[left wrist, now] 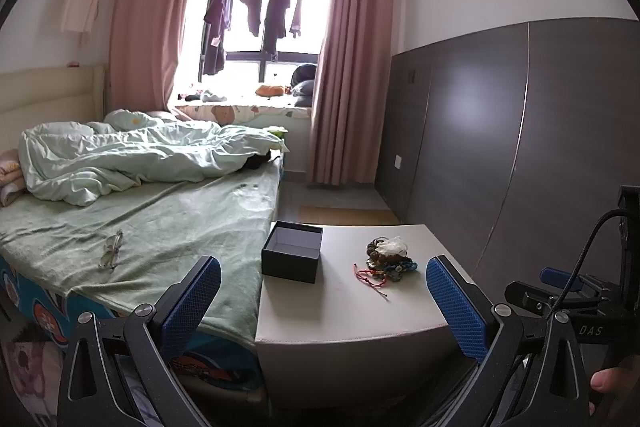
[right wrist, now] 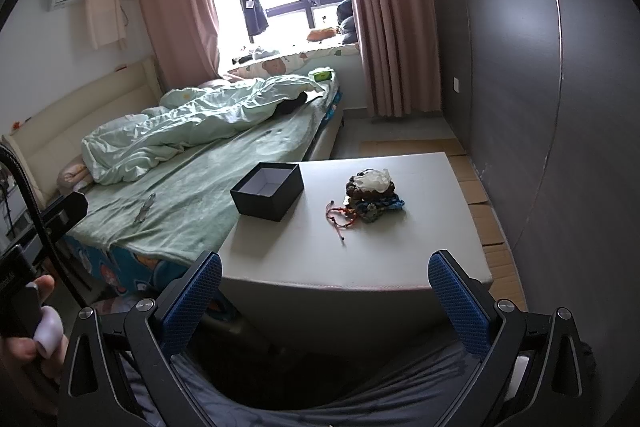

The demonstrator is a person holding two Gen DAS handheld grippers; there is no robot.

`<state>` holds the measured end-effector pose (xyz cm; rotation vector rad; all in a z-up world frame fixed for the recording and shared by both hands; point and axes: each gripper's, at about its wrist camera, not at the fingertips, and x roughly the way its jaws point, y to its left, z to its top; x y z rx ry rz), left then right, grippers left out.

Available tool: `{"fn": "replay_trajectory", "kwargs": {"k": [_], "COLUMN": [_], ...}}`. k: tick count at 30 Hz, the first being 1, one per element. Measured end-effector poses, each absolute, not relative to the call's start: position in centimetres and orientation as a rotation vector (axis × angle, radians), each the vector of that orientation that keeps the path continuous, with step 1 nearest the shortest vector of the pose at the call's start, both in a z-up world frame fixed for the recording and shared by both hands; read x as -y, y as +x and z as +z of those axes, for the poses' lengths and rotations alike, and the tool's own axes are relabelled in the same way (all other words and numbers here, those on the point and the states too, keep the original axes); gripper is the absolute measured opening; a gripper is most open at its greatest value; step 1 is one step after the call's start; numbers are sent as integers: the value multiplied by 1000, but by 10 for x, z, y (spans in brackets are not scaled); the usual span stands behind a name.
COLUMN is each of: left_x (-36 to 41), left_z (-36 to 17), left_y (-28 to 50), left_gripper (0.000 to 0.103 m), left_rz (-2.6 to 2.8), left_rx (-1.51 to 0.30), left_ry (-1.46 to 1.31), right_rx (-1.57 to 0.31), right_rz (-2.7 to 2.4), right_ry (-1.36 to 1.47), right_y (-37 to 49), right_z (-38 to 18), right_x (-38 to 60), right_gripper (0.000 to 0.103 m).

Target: Organize jewelry

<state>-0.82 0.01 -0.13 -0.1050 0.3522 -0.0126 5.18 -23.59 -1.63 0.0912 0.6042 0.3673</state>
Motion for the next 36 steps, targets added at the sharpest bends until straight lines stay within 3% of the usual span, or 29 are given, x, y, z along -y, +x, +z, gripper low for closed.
{"fn": "replay_trajectory", "kwargs": {"k": [36], "left_x": [-3], "left_z": [-1], "left_y": [9], "left_gripper": [103], "left_rz": [-33], "left_rx": [-336], "left_ry": [-112], "right_rx": [-607], "right_rz": [360], "right_ry": [89], "right_y": [59], "right_z": [-23], "right_x": [241], "right_gripper": [103]}}
